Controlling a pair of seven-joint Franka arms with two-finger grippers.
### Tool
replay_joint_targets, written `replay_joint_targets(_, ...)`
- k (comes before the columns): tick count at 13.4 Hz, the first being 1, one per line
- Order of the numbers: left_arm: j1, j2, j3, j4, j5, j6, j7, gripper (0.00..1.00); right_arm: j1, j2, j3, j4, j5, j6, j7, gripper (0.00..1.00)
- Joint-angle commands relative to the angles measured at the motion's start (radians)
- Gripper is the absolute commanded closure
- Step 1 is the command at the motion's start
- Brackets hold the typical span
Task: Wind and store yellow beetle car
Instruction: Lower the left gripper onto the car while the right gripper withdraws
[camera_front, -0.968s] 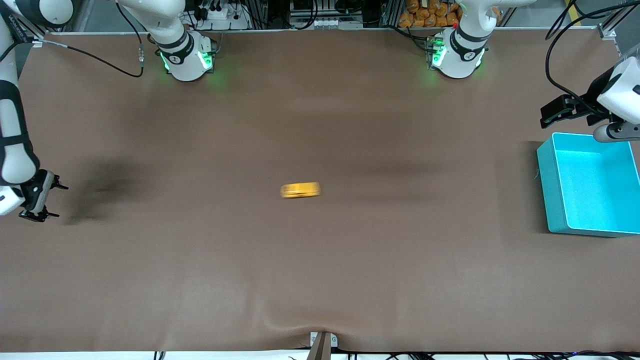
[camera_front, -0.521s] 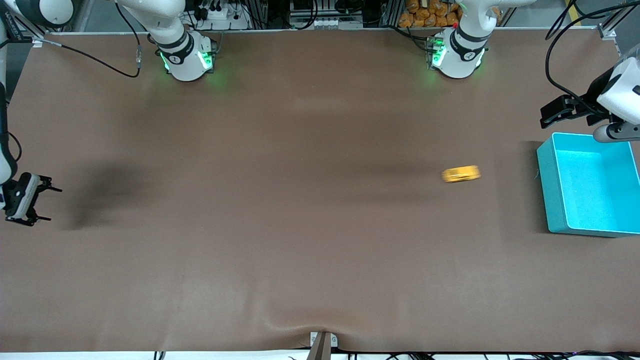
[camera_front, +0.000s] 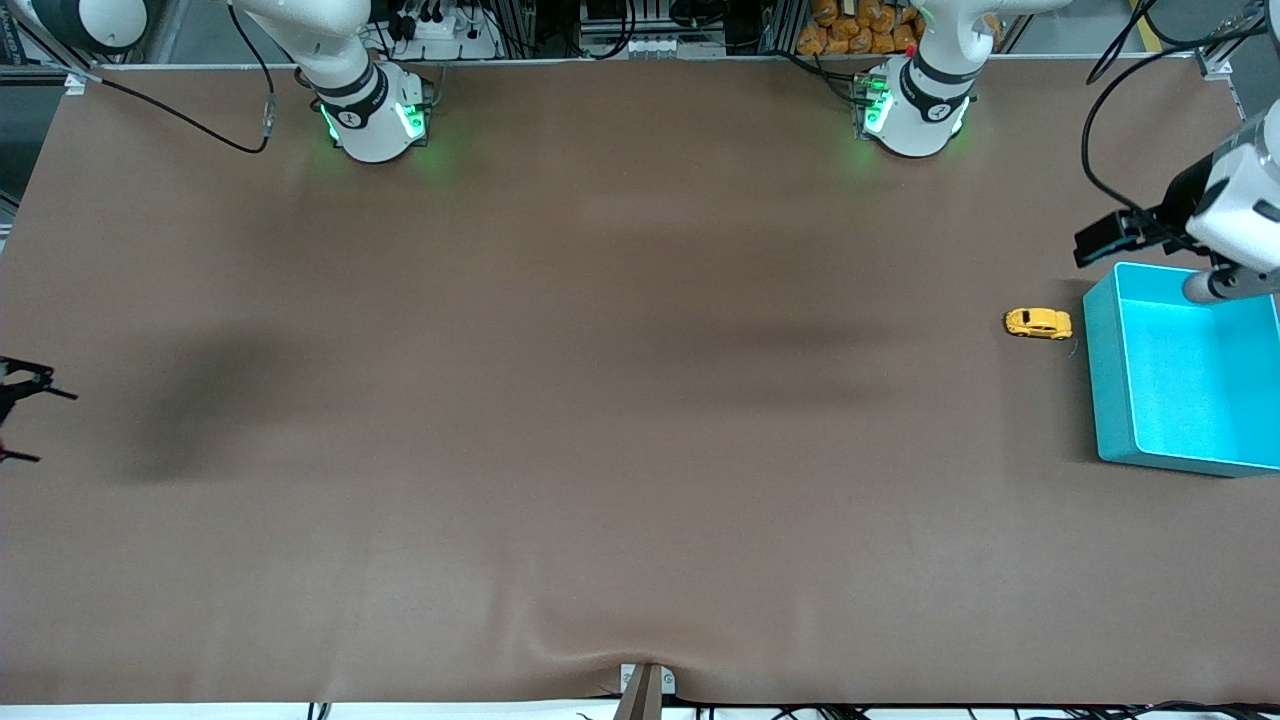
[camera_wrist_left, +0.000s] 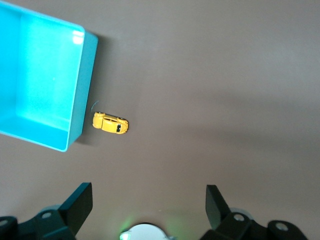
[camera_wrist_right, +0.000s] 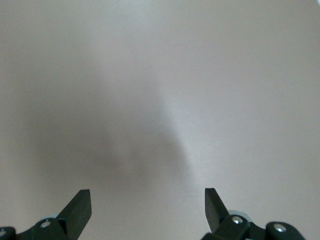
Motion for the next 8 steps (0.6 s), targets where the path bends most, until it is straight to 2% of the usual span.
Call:
replay_joint_targets(1,0.049,-0.013,-0.005,-0.115,0.0,0.09,-0.207,0.0,0.045,-0.025,0.003,0.079,0.022,-0.076,0.18,0.0)
replay_joint_targets(5,0.15,-0.014,-0.005,-0.295,0.001,0.205,-0.474,0.0,0.173,-0.123,0.0,0.081,0.02,-0.104,0.537,0.0)
replay_joint_targets(8,0.222,-0.014,-0.005,-0.473,0.006,0.424,-0.58,0.0,0.268,-0.203,-0.002,0.081,0.008,-0.124,0.765,0.0)
